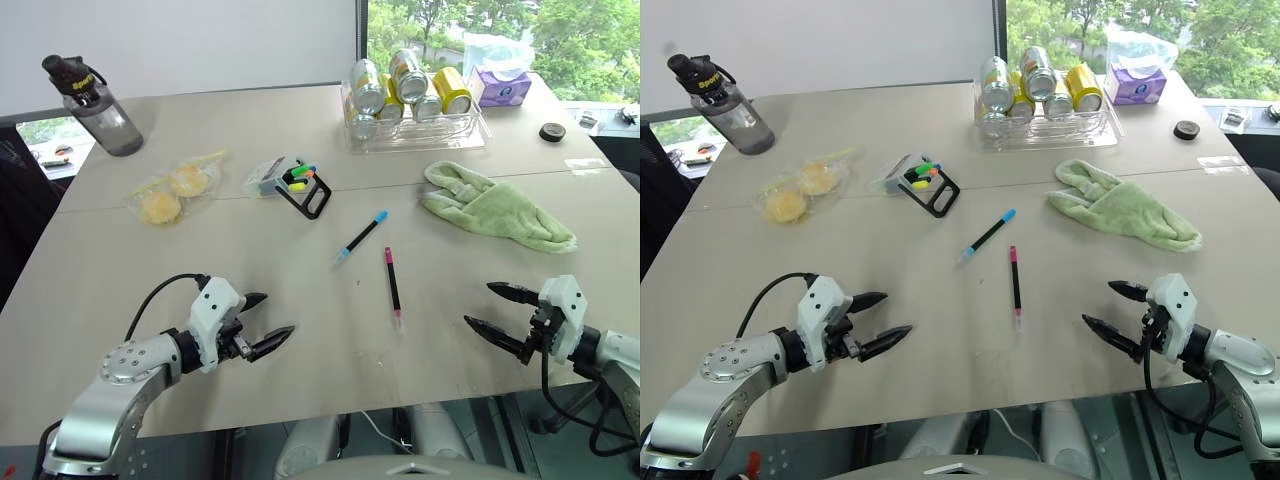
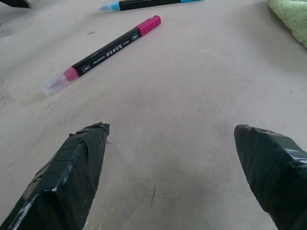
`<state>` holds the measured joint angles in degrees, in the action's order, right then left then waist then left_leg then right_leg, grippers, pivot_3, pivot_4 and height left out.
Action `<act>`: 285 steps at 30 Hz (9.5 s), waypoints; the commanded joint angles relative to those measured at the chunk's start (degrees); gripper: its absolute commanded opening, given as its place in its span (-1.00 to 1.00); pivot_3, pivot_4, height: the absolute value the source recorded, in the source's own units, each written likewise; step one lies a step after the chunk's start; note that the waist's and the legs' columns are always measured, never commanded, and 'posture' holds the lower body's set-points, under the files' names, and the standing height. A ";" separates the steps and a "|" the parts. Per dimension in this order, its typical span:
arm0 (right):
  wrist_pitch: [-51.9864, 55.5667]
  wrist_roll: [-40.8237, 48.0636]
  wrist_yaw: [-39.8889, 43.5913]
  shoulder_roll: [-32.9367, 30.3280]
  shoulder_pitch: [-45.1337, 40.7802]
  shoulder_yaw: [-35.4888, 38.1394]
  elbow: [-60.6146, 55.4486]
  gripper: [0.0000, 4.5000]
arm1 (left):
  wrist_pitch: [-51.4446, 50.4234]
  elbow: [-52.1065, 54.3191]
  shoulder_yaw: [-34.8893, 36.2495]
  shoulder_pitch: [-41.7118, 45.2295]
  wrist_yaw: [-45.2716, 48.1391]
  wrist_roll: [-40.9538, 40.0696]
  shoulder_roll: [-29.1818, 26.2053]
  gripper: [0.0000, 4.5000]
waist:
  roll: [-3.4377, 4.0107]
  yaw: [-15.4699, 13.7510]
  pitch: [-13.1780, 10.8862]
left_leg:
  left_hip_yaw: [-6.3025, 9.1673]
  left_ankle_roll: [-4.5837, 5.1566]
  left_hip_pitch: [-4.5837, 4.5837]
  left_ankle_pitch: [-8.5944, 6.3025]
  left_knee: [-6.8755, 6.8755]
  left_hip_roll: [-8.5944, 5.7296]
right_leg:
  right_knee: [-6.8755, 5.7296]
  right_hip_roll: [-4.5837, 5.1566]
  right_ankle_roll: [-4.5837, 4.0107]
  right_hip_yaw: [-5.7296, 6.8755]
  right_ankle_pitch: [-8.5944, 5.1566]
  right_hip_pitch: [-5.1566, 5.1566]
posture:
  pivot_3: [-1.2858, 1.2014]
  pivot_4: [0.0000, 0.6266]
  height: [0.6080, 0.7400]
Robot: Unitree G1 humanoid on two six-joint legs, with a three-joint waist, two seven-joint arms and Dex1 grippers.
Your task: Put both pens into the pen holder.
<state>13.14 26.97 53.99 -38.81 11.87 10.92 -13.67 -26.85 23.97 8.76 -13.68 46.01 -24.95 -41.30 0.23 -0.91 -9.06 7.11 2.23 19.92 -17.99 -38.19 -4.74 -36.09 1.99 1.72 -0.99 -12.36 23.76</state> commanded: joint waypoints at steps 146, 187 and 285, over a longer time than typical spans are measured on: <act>28.69 -5.32 -26.25 23.45 -36.48 -22.75 -19.68 -0.99 | -14.53 2.12 8.63 28.25 -23.55 -35.36 24.30 1.00 | -0.53 1.71 0.03 | -0.67 -0.20 1.23 0.15 -1.06 -0.09 | -1.88 -0.07 -0.02 -0.61 0.06 1.84 | 0.03 -0.52 1.00; 24.43 1.59 -11.29 3.31 -31.29 -4.19 -8.93 0.24 | 8.86 -2.78 -6.05 42.07 -16.53 1.05 11.18 -1.00 | -0.60 1.44 0.02 | -0.65 -0.26 1.22 0.18 -0.94 -0.14 | -1.80 -0.07 -0.03 -0.63 0.06 1.84 | 0.03 -0.52 1.00; 12.90 2.37 0.88 0.71 -34.88 -11.33 -1.07 0.25 | 14.28 -19.98 -10.38 45.64 -15.89 30.17 13.59 0.98 | -0.64 0.15 0.03 | -0.58 -0.25 1.39 0.18 -1.17 -0.14 | -1.88 0.00 -0.01 -0.53 0.07 1.89 | 0.03 -0.52 1.00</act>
<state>27.11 30.26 53.65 -37.58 -21.45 0.43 -14.36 -13.25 -0.17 -4.14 31.83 27.21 9.42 -27.19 -0.41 -0.76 -9.04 6.53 1.98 21.31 -17.81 -39.36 -4.89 -37.97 1.98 1.71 -1.52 -12.29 25.65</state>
